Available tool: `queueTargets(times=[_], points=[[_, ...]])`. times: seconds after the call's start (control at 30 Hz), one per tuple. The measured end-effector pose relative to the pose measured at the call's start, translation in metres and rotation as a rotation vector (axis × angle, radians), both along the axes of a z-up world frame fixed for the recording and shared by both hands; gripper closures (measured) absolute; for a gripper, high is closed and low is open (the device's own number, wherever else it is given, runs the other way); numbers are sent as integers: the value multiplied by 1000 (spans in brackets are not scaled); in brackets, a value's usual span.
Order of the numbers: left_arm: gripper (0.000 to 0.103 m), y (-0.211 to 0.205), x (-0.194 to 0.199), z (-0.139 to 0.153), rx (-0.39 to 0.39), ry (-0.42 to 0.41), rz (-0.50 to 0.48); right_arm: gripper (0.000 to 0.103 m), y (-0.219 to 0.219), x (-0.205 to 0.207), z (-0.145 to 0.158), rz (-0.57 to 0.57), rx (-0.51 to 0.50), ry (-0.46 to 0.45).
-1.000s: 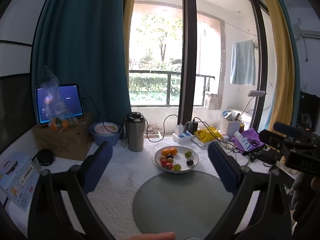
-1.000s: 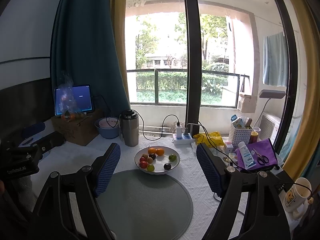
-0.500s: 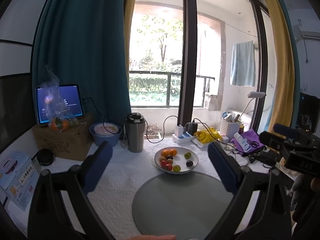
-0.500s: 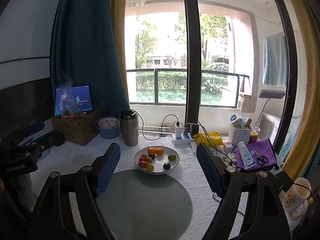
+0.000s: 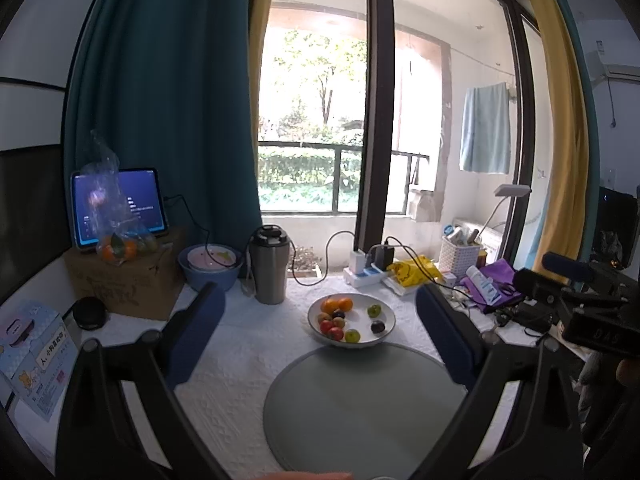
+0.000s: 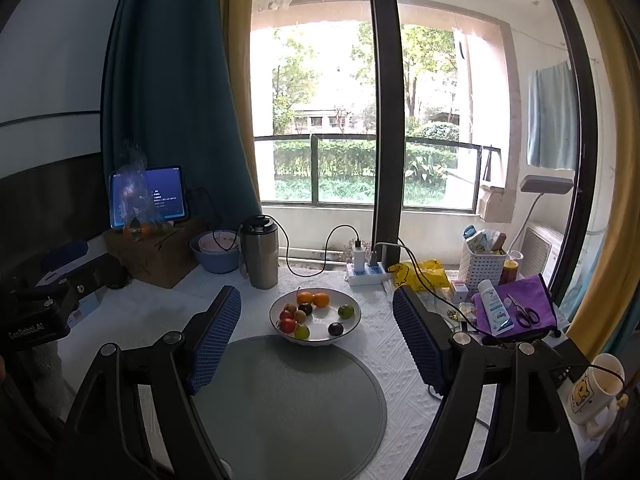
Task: Organize fruits
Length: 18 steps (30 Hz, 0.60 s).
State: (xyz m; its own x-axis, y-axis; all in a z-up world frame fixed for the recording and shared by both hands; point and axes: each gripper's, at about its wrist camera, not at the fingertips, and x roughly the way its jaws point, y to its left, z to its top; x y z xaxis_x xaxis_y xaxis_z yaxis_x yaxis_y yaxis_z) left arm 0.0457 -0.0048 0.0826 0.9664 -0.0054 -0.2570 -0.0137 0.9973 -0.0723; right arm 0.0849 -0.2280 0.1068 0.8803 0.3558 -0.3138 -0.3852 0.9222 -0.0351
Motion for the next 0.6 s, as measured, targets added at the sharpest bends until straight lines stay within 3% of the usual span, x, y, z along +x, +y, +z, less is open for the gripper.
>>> queueTargets(times=[0.6], points=[[6,-1,-2,1,-1,-4,0,22,0,0,-1,3,0,1]])
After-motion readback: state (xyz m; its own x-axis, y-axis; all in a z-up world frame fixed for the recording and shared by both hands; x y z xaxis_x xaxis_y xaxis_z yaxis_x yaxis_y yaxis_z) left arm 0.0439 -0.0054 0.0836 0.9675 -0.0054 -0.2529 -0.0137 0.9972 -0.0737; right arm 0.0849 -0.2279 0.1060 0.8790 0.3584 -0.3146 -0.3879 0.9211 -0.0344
